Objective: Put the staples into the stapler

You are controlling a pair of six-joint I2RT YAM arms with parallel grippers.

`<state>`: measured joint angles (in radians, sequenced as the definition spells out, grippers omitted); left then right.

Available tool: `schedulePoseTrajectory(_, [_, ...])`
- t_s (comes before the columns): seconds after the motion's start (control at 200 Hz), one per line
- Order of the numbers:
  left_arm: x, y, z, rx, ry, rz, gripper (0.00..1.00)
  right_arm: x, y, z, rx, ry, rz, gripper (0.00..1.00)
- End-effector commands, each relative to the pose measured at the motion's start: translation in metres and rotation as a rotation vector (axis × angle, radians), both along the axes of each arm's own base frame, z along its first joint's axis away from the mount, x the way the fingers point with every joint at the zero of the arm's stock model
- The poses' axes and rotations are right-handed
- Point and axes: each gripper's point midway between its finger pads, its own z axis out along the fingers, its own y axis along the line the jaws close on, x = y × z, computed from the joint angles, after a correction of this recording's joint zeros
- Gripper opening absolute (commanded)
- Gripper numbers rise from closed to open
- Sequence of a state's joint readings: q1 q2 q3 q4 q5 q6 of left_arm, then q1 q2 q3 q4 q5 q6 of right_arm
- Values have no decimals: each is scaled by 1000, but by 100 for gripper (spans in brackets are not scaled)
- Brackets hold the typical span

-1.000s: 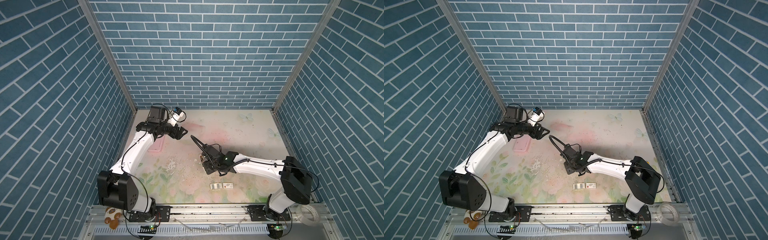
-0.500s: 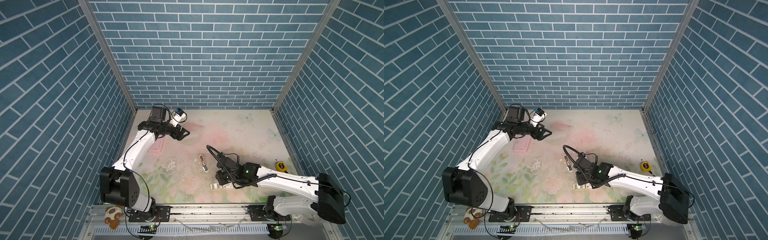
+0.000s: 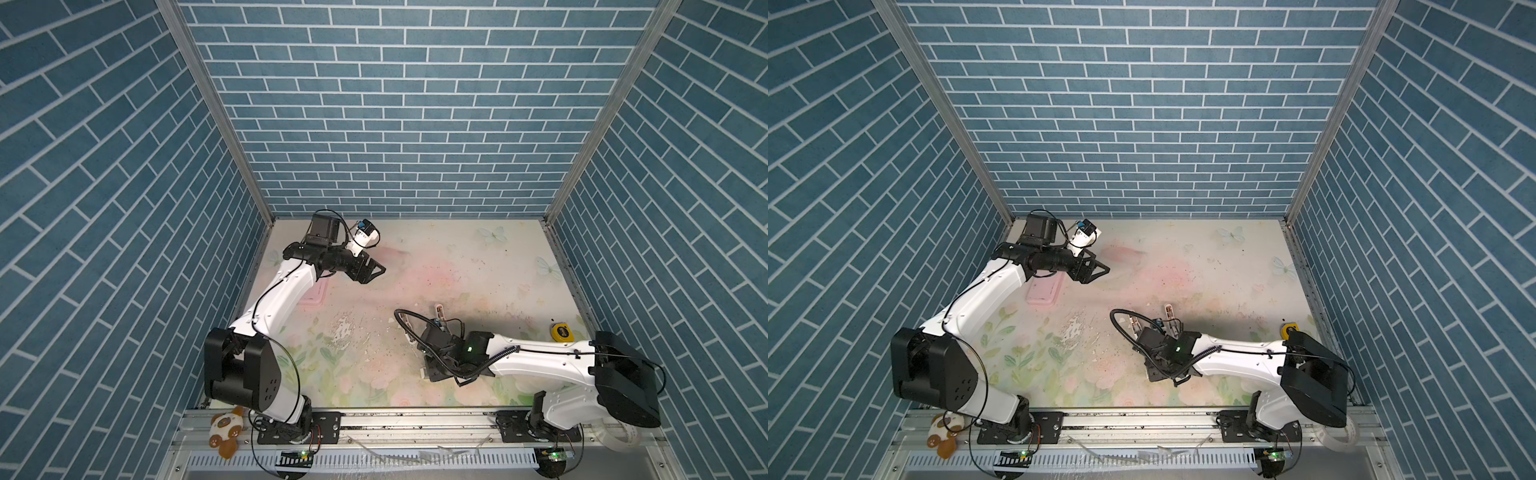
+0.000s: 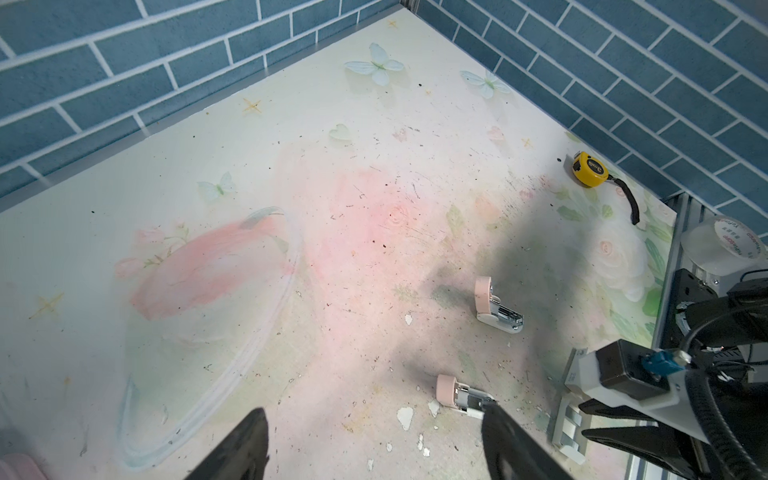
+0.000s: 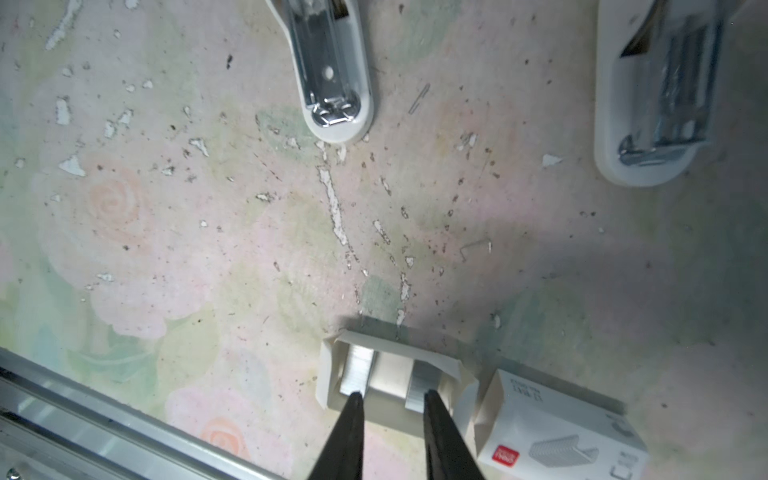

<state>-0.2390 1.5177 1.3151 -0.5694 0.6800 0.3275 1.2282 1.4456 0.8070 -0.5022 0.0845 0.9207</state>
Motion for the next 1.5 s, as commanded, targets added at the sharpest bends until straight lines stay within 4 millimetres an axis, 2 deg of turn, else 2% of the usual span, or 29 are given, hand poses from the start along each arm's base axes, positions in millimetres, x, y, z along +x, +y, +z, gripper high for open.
schedulePoseTrajectory(0.0, [-4,-6,-10,-8,21,-29,82,2,-2,2,-19,-6,-63,27])
schedulePoseTrajectory(0.115, [-5,-8,-11,-8,24,-35,82,2,-7,-3,-50,-6,-78,26])
schedulePoseTrajectory(1.065, [-10,-16,-19,-11,40,-48,82,-2,-11,-17,-192,0,-52,23])
schedulePoseTrajectory(1.495, [-11,-17,-20,-13,42,-50,82,0,-14,-14,-234,-24,-49,23])
